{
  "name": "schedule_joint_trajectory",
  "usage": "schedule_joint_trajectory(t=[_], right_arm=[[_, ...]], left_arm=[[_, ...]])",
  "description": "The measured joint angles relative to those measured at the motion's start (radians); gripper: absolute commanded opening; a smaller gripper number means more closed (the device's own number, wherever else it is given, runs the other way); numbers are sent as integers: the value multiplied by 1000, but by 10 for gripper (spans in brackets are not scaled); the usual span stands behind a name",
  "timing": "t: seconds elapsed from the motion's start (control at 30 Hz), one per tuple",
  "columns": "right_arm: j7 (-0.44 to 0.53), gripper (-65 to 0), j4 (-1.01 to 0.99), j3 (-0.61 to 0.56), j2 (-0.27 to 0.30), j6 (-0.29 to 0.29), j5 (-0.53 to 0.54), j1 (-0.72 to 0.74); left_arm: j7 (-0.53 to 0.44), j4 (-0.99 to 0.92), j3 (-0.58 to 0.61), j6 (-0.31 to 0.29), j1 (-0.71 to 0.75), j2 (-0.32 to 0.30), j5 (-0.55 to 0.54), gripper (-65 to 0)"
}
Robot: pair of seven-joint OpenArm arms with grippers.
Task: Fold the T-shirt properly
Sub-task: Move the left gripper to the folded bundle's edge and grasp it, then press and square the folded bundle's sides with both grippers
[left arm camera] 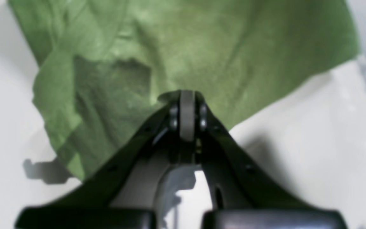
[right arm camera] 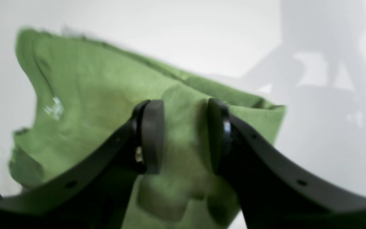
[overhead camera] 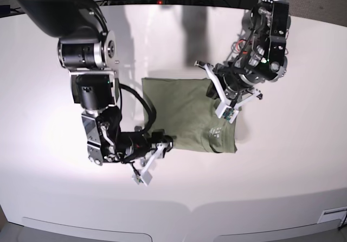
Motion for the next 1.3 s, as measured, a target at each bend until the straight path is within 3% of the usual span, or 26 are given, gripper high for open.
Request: schedule_joint_trajectory(t=[0.27,0.47,0.63,0.87,1.3], right_arm=[[17,-421,26,2,33,8,106,-92],[-100,-421,127,-1,77,12,224,-168],[-142,-421,236,-100,144,20,307,-246],[-158,-421,425,-257,230,19,386,-387],[-229,-421,657,-266,230,23,502,-624]], left_arm=[[-52,-74,0,5,-2,0,78,-650],[-109,-141,3,29,-27,-35,57,-650],[-99,-146,3,31,-60,-80,65,-650],[-82,-148,2,47,-80,-97,63,-650],[-74,-151,1,49,-99,-98,80,-650]])
